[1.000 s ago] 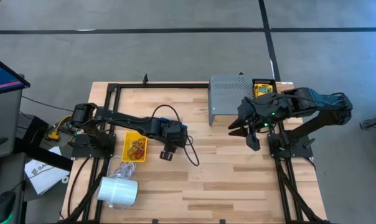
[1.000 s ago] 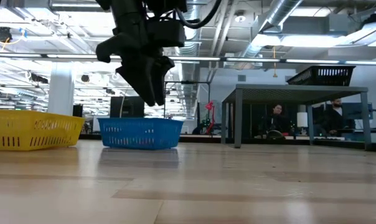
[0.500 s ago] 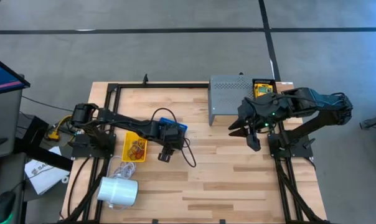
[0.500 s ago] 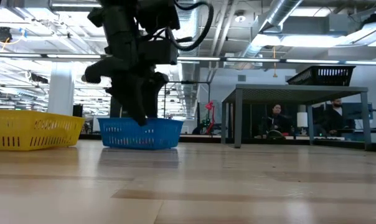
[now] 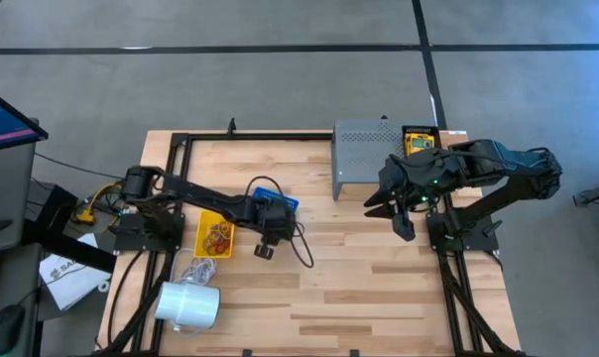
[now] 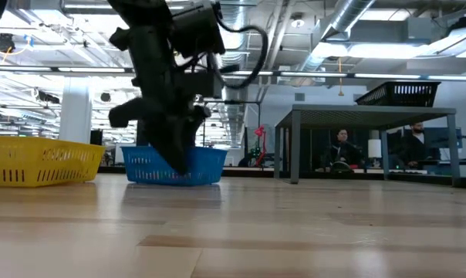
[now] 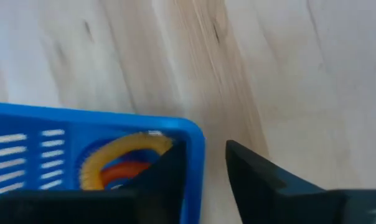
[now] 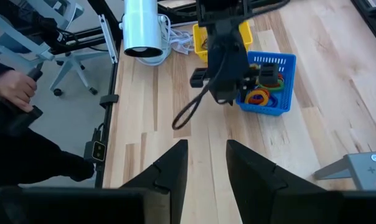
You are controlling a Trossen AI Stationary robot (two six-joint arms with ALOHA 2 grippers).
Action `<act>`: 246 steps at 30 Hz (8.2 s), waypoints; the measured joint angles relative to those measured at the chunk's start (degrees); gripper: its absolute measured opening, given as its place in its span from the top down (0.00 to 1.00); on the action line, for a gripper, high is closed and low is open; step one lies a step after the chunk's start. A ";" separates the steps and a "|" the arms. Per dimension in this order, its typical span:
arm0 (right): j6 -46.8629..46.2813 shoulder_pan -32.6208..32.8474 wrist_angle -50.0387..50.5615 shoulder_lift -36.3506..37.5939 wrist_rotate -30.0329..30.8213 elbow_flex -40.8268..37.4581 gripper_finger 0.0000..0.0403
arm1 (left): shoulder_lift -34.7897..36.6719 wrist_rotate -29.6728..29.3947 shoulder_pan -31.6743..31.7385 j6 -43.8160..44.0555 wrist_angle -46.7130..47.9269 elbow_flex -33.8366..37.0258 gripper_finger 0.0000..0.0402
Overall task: Pick & Place Office Desk Supplies
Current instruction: Put the blue bin with the colored spring keychain on the shelf
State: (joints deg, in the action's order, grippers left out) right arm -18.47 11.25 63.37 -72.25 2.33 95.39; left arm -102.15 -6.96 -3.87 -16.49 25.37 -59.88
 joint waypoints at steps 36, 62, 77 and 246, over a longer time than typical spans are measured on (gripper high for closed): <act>11.44 -1.72 0.79 -13.35 -25.08 -0.02 0.73 | -2.21 10.00 -13.90 -43.80 -0.05 -1.88 0.99; 8.36 -0.70 -3.15 -15.54 -28.11 -0.02 0.73 | -2.16 8.89 -17.25 -42.68 -0.23 -1.90 0.87; 10.76 -0.81 -5.24 -20.95 -27.74 0.60 0.73 | 10.45 4.84 -14.71 -24.54 -0.06 -1.86 0.46; 23.47 -25.74 13.73 -7.84 2.01 -10.62 1.00 | 66.29 -17.45 -16.30 33.13 13.24 -0.28 0.51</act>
State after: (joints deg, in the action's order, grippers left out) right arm 5.00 -14.50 77.10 -80.09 4.34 84.78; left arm -35.86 -24.41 -20.17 16.64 38.61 -60.16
